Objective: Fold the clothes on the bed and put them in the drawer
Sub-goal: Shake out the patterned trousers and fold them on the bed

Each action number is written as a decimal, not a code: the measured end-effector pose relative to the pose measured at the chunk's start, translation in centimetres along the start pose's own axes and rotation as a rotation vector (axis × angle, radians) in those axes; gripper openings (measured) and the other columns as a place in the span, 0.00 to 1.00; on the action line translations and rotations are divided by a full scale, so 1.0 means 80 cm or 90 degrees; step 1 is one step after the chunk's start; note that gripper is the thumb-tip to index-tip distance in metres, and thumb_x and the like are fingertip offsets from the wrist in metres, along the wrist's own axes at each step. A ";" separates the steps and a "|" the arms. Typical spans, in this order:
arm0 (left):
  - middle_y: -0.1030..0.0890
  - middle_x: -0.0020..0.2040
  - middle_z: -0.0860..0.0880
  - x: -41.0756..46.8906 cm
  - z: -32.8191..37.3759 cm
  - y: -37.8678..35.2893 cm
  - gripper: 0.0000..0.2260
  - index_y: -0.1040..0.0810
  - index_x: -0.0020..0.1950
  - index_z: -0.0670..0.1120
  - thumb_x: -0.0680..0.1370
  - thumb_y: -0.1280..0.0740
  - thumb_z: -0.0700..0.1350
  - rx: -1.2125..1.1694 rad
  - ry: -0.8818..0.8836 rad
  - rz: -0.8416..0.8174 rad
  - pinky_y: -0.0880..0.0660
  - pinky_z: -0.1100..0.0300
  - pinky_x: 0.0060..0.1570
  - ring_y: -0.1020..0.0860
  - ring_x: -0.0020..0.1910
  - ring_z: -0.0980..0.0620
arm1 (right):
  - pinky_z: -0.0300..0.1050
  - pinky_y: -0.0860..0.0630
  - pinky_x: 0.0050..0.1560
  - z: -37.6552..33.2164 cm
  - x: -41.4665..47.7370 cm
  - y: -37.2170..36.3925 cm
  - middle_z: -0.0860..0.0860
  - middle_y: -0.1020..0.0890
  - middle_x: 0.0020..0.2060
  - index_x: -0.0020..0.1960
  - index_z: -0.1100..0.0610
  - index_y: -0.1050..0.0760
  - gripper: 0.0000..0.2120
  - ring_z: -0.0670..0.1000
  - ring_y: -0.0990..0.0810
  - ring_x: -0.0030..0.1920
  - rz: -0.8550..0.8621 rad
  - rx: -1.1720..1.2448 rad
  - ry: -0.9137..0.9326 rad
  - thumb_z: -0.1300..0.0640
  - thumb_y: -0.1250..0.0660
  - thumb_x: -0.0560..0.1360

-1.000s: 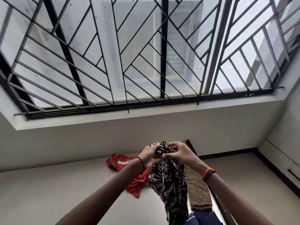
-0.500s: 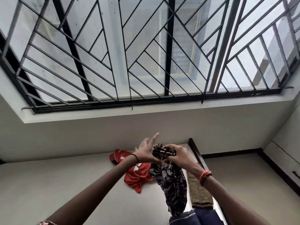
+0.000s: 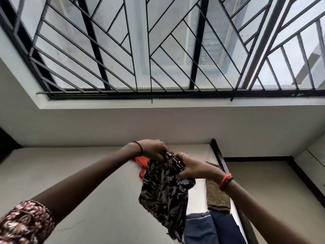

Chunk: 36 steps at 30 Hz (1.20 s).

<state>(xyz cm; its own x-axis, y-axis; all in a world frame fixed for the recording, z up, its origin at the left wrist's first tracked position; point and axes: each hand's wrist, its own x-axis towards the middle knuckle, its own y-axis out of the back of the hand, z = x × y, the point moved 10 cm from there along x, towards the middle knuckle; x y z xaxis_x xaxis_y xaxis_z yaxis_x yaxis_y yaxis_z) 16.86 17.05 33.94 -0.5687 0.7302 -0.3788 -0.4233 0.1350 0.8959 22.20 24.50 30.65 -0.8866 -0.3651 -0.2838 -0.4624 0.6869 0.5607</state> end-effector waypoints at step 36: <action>0.25 0.43 0.47 -0.148 -0.222 -0.430 0.22 0.24 0.63 0.44 0.70 0.42 0.45 0.033 0.234 0.305 0.30 0.56 0.35 0.26 0.35 0.47 | 0.50 0.28 0.39 0.085 0.179 -0.378 0.55 0.26 0.44 0.53 0.57 0.32 0.11 0.56 0.27 0.42 0.055 -0.406 0.314 0.63 0.44 0.71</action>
<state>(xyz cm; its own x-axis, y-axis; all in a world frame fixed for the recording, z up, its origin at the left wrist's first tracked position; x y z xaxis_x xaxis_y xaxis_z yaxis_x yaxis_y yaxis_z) 25.67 -8.11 3.47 -0.8980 0.4395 0.0223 -0.0307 -0.1130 0.9931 23.38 2.82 4.33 -0.7436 -0.6646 0.0725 -0.1668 0.2894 0.9426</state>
